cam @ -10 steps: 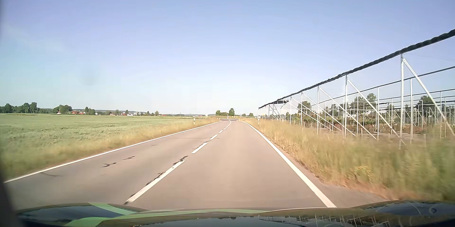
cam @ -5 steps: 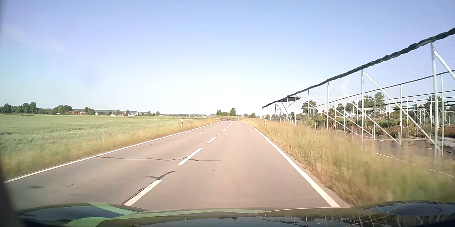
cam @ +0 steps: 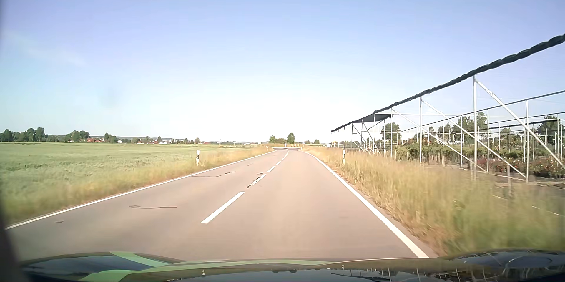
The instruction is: Follow the waypoints while adhering to traffic rules and regulations
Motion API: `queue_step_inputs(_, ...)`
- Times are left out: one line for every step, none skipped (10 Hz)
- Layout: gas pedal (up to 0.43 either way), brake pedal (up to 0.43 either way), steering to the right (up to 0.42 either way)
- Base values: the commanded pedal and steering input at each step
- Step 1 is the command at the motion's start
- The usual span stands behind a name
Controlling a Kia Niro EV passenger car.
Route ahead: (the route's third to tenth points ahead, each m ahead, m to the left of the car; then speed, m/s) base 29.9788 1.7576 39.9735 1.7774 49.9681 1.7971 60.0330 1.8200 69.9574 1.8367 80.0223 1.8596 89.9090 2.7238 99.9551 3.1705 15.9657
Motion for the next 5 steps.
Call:
queue_step_inputs(0.0,0.0,0.0)
queue_step_inputs(0.0,0.0,0.001)
queue_step_inputs(0.0,0.0,0.003)
queue_step_inputs(0.0,0.0,0.003)
queue_step_inputs(0.0,0.0,0.002)
